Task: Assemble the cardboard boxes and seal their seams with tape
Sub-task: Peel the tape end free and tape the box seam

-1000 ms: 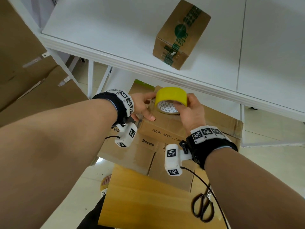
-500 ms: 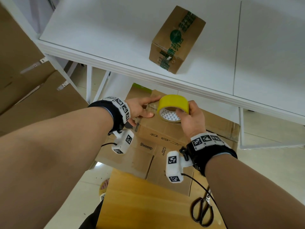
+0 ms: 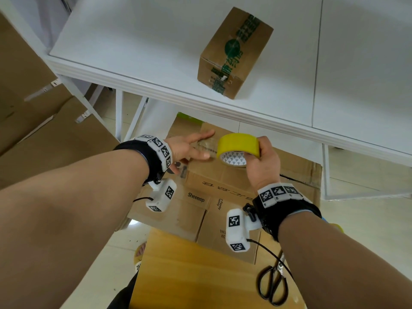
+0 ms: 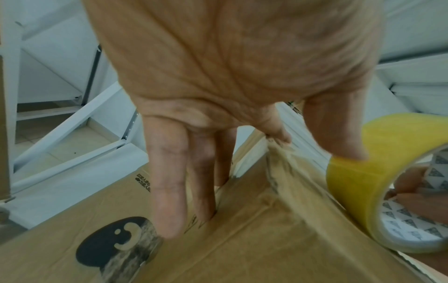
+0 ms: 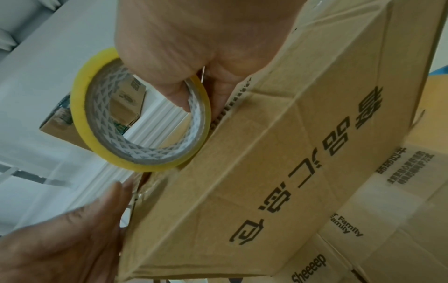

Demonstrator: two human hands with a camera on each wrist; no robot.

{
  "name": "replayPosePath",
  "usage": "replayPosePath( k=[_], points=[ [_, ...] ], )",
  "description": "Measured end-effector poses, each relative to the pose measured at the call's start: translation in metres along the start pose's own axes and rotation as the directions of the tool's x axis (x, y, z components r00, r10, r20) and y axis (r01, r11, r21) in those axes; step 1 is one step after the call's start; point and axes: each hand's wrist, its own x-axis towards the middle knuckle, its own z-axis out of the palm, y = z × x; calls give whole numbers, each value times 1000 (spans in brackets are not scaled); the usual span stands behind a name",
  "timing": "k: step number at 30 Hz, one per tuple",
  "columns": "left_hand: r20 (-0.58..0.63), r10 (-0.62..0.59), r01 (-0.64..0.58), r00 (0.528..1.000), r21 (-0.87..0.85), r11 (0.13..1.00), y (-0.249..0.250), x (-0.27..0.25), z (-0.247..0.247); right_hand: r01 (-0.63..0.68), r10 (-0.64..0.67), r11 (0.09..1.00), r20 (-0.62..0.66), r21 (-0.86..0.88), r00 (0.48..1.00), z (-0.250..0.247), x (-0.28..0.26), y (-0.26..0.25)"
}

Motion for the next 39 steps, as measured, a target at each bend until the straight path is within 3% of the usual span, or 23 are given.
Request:
replayPosePath(
  k=[6,9,14,22,29,33,39],
  points=[
    [-114,61,-51,992,84,995,-5,-2,7,4,-10,995,-59,-97,998,-8,-3,13],
    [-178,105,-75,978,170,983,-10,1,11,26,-31,986,-30,-167,999,-13,-4,15],
    [-348,293,-122,891,438,891,-8,11,22,-17,35,966,63,-258,997,-20,-3,20],
    [-405,355,-136,843,477,868,-20,28,48,-24,73,930,119,-366,990,-23,-6,25],
    [-490,360,-207,794,339,918,-20,37,58,-23,90,904,138,-427,986,-24,-5,24],
    [-516,335,-163,789,350,922,-24,43,57,6,83,897,179,-443,980,-24,-4,20],
    [-509,397,-274,764,301,913,-25,36,59,21,78,923,239,-385,968,-42,-3,26]
  ],
)
